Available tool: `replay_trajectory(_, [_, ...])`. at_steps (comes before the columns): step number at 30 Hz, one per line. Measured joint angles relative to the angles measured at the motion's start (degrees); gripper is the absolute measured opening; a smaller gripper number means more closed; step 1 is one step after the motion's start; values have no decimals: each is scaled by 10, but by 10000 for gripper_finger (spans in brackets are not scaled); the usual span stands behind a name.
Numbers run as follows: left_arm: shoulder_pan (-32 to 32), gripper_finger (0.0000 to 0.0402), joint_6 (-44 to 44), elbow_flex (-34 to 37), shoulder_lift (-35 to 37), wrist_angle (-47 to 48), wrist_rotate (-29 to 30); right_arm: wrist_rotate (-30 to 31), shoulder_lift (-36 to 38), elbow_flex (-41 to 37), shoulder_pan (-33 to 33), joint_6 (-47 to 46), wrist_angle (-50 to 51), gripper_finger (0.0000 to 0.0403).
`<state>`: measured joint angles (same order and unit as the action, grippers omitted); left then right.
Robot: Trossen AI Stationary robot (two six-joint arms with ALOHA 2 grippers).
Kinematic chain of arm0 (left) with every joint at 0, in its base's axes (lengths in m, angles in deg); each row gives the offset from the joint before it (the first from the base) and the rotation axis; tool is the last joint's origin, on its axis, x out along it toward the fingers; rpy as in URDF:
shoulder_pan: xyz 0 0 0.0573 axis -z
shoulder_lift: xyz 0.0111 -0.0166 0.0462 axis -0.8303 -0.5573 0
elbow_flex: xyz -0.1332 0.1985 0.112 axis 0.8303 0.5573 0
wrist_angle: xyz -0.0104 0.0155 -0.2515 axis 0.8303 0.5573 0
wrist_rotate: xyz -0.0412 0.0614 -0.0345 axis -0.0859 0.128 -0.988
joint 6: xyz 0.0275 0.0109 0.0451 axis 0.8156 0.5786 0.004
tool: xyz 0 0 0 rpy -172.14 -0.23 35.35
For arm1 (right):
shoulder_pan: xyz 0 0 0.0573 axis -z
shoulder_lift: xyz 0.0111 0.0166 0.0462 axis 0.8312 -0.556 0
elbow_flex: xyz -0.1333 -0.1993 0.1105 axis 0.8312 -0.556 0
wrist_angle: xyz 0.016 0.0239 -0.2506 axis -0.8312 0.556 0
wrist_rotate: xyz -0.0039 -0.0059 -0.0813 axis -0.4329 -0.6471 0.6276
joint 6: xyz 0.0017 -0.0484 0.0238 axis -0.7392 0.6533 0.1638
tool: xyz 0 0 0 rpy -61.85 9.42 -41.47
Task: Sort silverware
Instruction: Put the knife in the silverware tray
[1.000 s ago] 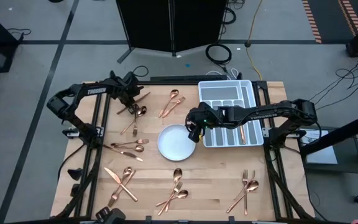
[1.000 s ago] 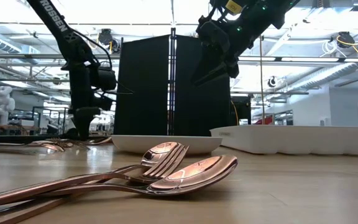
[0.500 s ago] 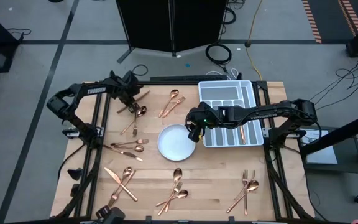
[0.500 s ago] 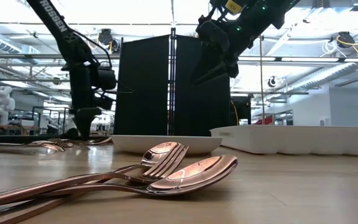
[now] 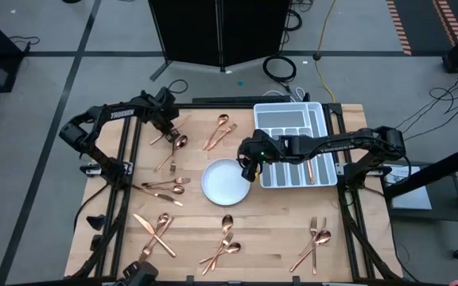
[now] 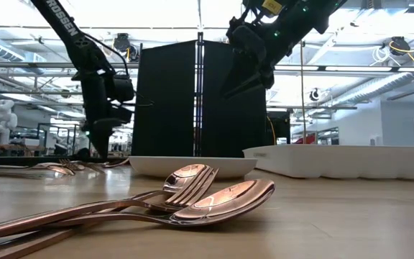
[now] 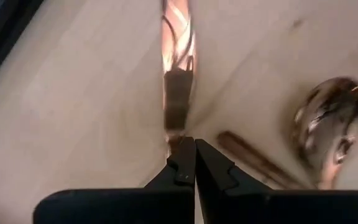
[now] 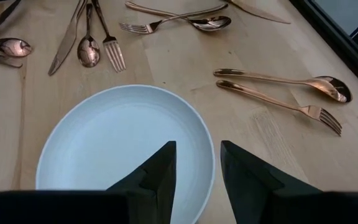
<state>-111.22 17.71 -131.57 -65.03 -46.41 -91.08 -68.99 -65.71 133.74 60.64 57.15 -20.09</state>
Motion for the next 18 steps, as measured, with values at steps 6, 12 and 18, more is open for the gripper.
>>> replay_trajectory(6, [1,42,1,1,0,4,33,0,0,0,13,10,0,116])
replay_trajectory(12, [6,110,2,1,-1,-1,38,0,0,0,24,14,0,116])
replay_trajectory(18, [15,136,10,3,-18,-16,40,0,0,0,25,18,2,116])
